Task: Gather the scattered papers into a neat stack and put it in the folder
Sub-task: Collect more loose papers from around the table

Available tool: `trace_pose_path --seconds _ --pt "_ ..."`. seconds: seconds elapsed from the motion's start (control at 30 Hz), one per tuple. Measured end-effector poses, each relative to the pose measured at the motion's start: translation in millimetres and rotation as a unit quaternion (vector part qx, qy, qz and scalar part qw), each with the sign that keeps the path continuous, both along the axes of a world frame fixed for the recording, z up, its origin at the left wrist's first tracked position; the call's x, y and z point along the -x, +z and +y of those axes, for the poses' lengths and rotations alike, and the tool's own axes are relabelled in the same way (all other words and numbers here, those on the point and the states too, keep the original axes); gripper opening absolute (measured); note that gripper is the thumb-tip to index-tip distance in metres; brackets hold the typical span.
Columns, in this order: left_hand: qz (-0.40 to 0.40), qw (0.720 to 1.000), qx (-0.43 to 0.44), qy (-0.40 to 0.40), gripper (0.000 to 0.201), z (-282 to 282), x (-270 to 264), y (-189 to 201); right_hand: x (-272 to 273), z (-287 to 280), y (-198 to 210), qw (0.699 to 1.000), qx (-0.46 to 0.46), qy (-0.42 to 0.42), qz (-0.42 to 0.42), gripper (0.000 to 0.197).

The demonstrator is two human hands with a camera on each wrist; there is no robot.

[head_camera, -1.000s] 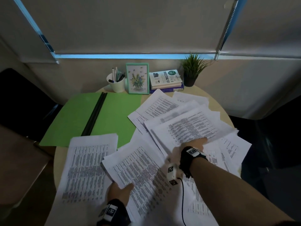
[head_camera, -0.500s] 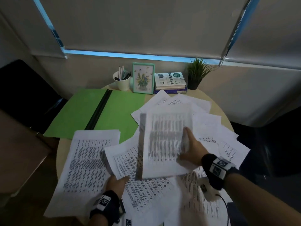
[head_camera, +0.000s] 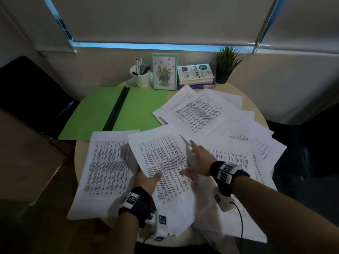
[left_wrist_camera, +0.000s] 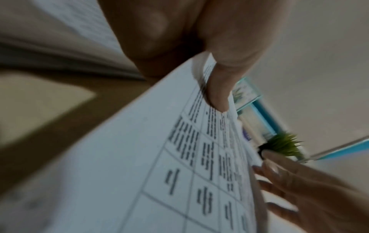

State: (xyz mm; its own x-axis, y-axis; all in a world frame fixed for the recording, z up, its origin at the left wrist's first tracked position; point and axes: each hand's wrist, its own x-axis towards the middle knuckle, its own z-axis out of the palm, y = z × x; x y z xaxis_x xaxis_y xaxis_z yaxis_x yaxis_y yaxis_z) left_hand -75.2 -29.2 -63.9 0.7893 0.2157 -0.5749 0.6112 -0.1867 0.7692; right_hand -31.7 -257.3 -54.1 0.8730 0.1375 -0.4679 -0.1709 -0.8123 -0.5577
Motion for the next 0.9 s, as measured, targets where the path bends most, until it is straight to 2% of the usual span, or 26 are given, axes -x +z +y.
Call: trace_pose_path --seconds 0.1,0.17,0.2,0.3,0.37,0.43,0.5,0.53,0.6,0.7,0.77,0.9 --pt "-0.031 0.999 0.025 -0.022 0.048 5 -8 17 -8 -12 9 0.981 -0.107 -0.158 -0.018 0.146" --pt "-0.062 0.996 0.043 -0.038 0.047 9 -18 32 -14 -16 19 0.962 -0.202 -0.184 0.012 0.136" --pt "-0.086 0.994 0.056 -0.049 0.047 11 -25 44 -18 -17 26 0.954 -0.24 -0.178 0.014 0.119" --pt "-0.149 0.982 0.061 -0.103 0.074 16 -45 84 -24 -10 64 0.936 -0.312 -0.164 -0.021 0.052" --pt "-0.195 0.972 0.052 -0.124 0.073 21 -59 111 -28 -5 95 0.913 -0.355 -0.188 -0.079 0.029" --pt "-0.224 0.967 0.036 -0.12 0.065 28 -71 136 -30 -4 118 0.873 -0.414 -0.214 -0.141 0.027" --pt "-0.259 0.96 0.024 -0.107 0.027 36 -80 152 -29 -2 130 0.852 -0.429 -0.23 -0.191 0.031" --pt "-0.274 0.956 0.022 -0.103 0.021 37 -79 161 -28 1 132 0.853 -0.418 -0.229 -0.213 0.031" --pt "-0.292 0.951 0.029 -0.096 0.025 39 -78 166 -24 8 129 0.863 -0.383 -0.225 -0.241 0.029" --pt "-0.29 0.952 0.048 -0.089 0.016 48 -79 149 -14 20 109 0.871 -0.346 -0.247 -0.246 0.036" --pt "-0.284 0.953 0.061 -0.09 0.022 51 -81 136 -11 29 96 0.869 -0.329 -0.271 -0.25 0.04" --pt "-0.303 0.948 0.07 -0.072 0.033 48 -89 126 -15 55 101 0.864 -0.291 -0.297 -0.283 0.016"
